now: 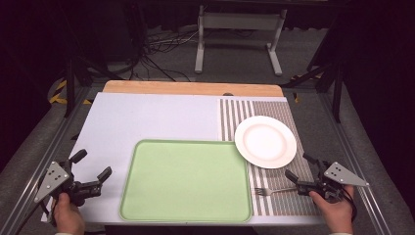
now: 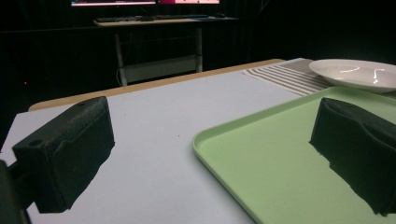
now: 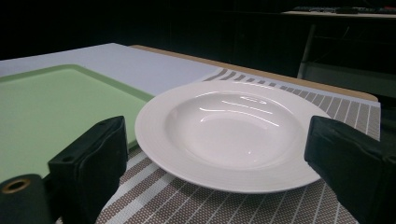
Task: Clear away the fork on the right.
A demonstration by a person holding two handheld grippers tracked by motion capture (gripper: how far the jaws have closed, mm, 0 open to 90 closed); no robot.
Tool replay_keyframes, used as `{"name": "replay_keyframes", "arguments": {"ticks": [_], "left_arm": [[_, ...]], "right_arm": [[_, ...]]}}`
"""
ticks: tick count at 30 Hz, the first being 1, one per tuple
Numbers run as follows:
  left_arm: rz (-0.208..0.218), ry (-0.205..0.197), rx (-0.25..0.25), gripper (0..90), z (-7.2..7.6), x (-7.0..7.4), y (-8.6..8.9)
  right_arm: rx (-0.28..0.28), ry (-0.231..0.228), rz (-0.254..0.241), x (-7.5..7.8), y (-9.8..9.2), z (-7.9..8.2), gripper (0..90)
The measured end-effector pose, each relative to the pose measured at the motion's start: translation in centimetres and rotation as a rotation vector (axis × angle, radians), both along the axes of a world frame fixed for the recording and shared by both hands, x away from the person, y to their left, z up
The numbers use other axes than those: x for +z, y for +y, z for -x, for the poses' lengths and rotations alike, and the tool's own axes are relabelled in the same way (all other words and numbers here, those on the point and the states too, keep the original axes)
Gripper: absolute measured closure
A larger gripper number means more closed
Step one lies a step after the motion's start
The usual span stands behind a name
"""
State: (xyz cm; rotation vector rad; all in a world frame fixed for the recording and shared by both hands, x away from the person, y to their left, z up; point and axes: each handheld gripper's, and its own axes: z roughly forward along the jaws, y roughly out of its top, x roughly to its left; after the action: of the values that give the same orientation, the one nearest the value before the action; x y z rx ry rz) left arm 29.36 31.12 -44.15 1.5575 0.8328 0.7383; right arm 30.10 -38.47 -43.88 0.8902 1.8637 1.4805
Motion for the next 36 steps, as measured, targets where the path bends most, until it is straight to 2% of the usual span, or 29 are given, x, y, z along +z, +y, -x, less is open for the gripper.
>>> {"name": "replay_keyframes", "arguments": {"ticks": [3, 5, 10, 21, 25, 28, 32, 36], "left_arm": [[0.004, 0.015, 0.005, 0.3, -0.1, -0.1, 0.2], [-0.001, 0.015, 0.007, 0.3, -0.1, 0.0, 0.3], [-0.013, 0.014, -0.013, 0.3, 0.0, 0.1, 0.1], [-0.012, 0.011, -0.01, 0.3, 0.0, 0.2, 0.0], [-0.015, 0.013, -0.014, 0.3, 0.0, 0.2, -0.1], [-0.014, 0.014, -0.014, 0.3, 0.1, 0.2, 0.0], [-0.01, 0.017, -0.008, 0.3, 0.1, 0.2, 0.1], [-0.014, 0.02, -0.013, 0.3, 0.0, 0.2, 0.1]], "right_arm": [[0.003, 0.007, 0.0, -0.1, 0.1, 0.0, 7.2], [-0.009, -0.006, 0.0, -0.1, 0.0, 0.0, 7.2], [-0.013, 0.002, -0.01, -0.2, -0.4, 0.0, 7.3], [-0.006, 0.008, -0.01, -0.2, -0.4, -0.1, 7.9], [0.014, 0.009, -0.025, 0.6, 0.1, -0.5, 7.1], [0.032, 0.024, -0.07, 1.2, 0.8, -0.8, 7.2], [0.057, 0.029, -0.064, 1.5, 1.5, -1.4, 6.5], [0.082, 0.03, -0.033, 1.9, 2.1, -1.9, 4.7]]}}
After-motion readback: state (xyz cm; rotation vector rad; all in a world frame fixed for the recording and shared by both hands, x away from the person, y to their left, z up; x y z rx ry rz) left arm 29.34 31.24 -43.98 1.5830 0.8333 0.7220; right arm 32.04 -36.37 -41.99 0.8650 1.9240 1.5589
